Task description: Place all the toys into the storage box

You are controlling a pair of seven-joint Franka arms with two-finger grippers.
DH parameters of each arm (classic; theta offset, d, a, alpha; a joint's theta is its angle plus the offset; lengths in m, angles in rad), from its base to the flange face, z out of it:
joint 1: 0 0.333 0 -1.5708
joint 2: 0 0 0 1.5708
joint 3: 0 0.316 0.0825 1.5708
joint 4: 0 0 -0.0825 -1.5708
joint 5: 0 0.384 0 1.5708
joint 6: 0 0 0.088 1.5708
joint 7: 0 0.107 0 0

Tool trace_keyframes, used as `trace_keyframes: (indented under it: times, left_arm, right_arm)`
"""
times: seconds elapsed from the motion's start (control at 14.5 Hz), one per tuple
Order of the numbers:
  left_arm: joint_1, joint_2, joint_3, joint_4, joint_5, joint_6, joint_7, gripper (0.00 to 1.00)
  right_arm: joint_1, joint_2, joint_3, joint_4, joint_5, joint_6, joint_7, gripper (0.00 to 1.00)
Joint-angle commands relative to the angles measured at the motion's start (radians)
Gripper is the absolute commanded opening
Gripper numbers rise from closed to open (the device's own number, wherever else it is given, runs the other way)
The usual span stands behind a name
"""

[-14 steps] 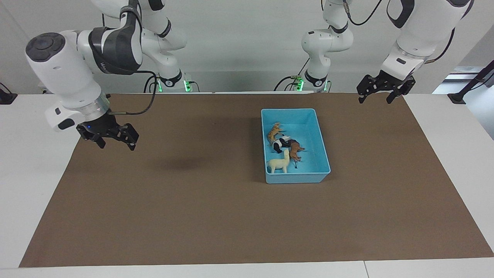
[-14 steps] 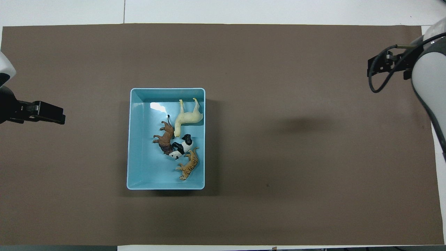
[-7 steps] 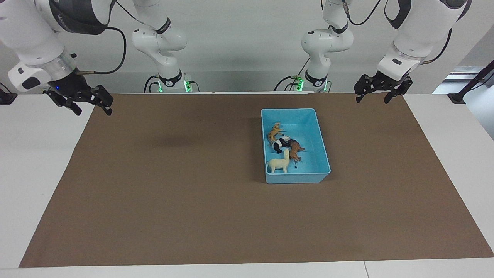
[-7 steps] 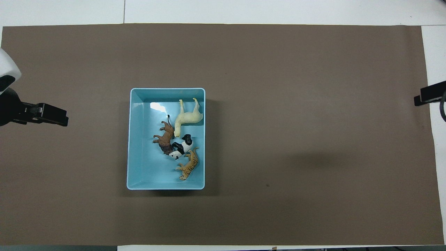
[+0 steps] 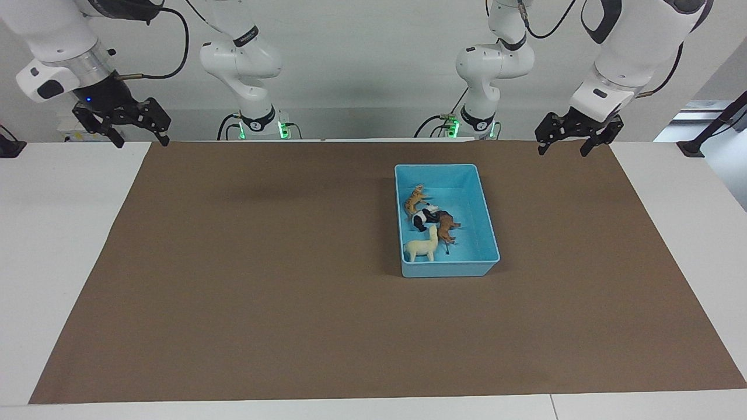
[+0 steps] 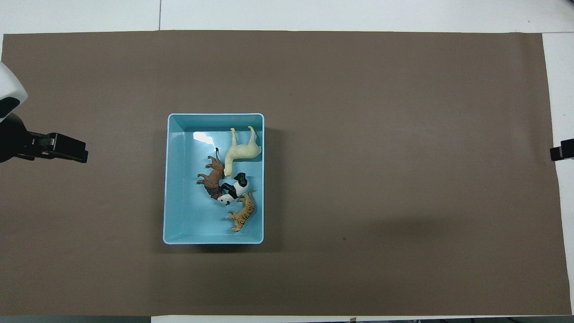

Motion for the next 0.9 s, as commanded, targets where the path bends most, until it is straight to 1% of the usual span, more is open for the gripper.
trace_keyframes:
  times: [0.0,0.07,0.14,0.35,0.83]
  left_arm:
    - [-0.008,-0.021,0.012,-0.02,-0.011,-0.004,0.011,1.0]
    - [-0.01,-0.021,0.012,-0.02,-0.011,-0.003,0.01,1.0]
    - [-0.007,-0.021,0.012,-0.02,-0.011,-0.001,0.011,1.0]
    - [-0.001,-0.021,0.012,-0.025,-0.011,0.002,0.013,1.0]
    - [0.001,-0.021,0.014,-0.027,-0.011,0.005,0.011,1.0]
  right_arm:
    - [-0.027,0.039,0.024,0.063,-0.061,-0.013,-0.03,1.0]
    - [-0.025,0.036,0.032,0.054,-0.092,-0.013,-0.041,1.0]
    - [-0.027,0.036,0.038,0.054,-0.091,-0.017,-0.041,1.0]
    - [-0.033,0.04,0.038,0.069,-0.062,-0.063,-0.043,1.0]
    - [-0.037,0.037,0.038,0.069,-0.042,-0.063,-0.04,1.0]
